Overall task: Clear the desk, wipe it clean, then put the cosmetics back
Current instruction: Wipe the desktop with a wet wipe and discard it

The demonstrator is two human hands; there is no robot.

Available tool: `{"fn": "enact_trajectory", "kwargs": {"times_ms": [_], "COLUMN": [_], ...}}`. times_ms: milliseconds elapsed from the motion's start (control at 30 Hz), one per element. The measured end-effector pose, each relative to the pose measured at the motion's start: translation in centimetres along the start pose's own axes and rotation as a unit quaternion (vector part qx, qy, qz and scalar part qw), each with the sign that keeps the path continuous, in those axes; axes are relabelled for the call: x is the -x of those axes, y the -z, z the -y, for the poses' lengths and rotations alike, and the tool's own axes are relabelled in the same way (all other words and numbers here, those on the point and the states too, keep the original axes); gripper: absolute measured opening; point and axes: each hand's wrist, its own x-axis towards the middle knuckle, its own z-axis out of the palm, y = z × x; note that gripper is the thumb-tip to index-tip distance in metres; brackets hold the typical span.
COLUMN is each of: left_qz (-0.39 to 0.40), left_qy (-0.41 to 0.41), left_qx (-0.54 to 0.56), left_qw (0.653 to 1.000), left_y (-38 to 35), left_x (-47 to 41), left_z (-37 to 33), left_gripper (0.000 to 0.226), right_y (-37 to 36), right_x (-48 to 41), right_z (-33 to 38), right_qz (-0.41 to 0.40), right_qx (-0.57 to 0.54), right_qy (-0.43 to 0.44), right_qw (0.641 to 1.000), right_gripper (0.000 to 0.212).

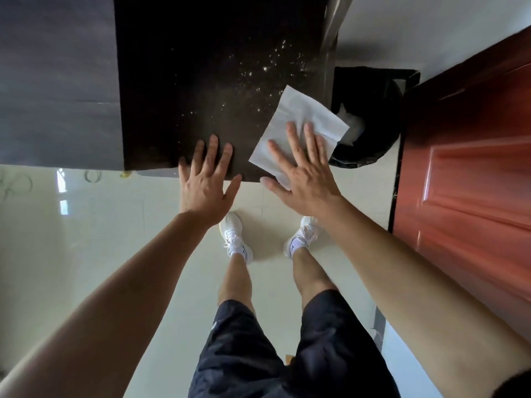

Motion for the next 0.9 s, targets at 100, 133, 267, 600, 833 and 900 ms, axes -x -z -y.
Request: {"fn": "enact_trajectory", "kwargs": {"times_ms": [100, 133, 267, 600, 833, 900], "left_qz": [-0.005, -0.006, -0.020, -0.031, -0.033, -0.031], "left_qy": [-0.002, -0.002, -0.002, -0.015, -0.024, -0.023], "left_qx": [0.004, 0.007, 0.016, 0.026, 0.032, 0.029], "left_qw": [1.000, 1.000, 1.000, 0.999, 0.999, 0.999], "left_y": [-0.2, -0.3, -0.5, -0.7, -1.3, -1.4], "left_x": [-0.2, -0.1, -0.1, -0.1, -0.1, -0.1], "left_z": [0.2, 0.2, 0.2, 0.6, 1.0, 1.1], "left_gripper": [0.066, 0.066, 0.066, 0.066, 0.065, 0.065], "right_y": [1.5, 2.1, 5.0, 3.6, 4.6, 5.9], "right_x": [-2.6, -4.1, -11.2, -6.2, -7.4, -11.7], "right_z": [-0.4, -0.5, -0.5, 0.0, 1.0, 1.4], "right_qz": [0.016, 0.020, 0.021, 0.030, 0.053, 0.043], "right_qx": [0.018, 0.027, 0.042, 0.003, 0.009, 0.002], "right_qy": [0.005, 0.009, 0.013, -0.026, -0.047, -0.042], "right_qw": [1.000, 0.999, 0.999, 0.999, 0.997, 0.998], "right_gripper": [0.064, 0.063, 0.064, 0.075, 0.074, 0.069]}}
